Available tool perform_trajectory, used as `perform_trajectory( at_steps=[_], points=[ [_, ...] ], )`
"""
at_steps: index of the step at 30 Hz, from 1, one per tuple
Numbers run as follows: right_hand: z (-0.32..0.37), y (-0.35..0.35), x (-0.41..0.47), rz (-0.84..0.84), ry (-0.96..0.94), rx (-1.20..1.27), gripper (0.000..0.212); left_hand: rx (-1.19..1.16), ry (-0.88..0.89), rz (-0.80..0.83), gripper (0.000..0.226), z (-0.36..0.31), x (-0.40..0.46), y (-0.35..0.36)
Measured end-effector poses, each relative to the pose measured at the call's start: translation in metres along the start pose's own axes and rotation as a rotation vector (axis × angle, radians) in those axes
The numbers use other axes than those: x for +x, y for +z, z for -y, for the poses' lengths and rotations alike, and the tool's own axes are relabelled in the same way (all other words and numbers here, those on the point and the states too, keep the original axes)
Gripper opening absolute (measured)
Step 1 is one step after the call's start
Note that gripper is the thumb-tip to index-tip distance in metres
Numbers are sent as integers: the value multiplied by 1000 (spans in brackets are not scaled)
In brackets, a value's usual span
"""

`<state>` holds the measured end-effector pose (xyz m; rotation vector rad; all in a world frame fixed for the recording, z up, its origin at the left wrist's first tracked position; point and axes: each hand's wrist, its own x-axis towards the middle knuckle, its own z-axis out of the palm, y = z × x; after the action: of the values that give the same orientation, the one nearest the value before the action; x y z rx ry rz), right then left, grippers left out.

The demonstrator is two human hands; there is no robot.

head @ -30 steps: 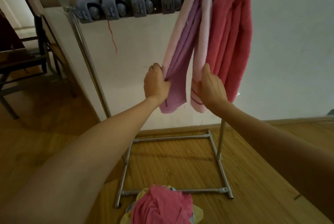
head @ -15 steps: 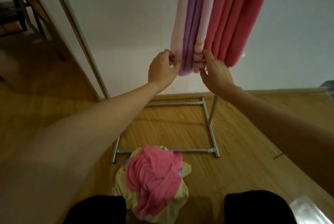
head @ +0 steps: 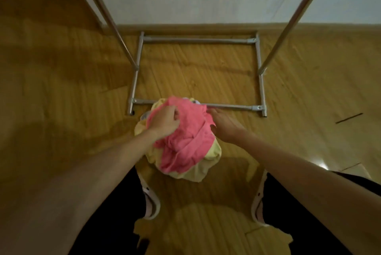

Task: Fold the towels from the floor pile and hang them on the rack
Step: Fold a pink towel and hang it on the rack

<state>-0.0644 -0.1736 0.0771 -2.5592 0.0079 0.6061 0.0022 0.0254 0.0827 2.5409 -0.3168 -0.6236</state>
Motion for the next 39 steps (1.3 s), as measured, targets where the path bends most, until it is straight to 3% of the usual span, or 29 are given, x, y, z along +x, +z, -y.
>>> perform_trajectory(
  at_steps=[6, 12, 16, 18, 21, 25, 31, 33, 36, 39],
  points=[
    [1, 98, 11, 218, -17, 6, 64, 65, -142, 224, 11, 69, -36, 85],
    [-8, 162, 21, 317, -86, -16, 80, 218, -139, 201, 23, 107, -52, 135],
    [-15, 179, 24, 360, -25, -78, 68, 476, -121, 215, 14, 119, -59, 147],
    [-14, 174, 21, 332, -13, -85, 50, 580, -69, 269, 14, 122, -62, 144],
    [-9, 151, 10, 286, -87, -128, 23, 558, 51, 315, 20, 125, -64, 134],
    [-6, 107, -14, 118, -181, -136, 19, 536, 297, 397, 19, 113, -70, 111],
    [3, 36, -56, -160, -198, -52, 28, 589, 424, 390, 23, 88, -80, 64],
    [7, 19, -68, -256, -104, 58, 20, 527, 432, 349, 21, 70, -90, 43],
    [16, -4, -83, -352, -27, 191, 20, 302, 541, 128, 9, 29, -108, 4],
    [31, -30, -97, -420, -44, 280, 13, 161, 577, -66, 24, -24, -130, -43]
  ],
)
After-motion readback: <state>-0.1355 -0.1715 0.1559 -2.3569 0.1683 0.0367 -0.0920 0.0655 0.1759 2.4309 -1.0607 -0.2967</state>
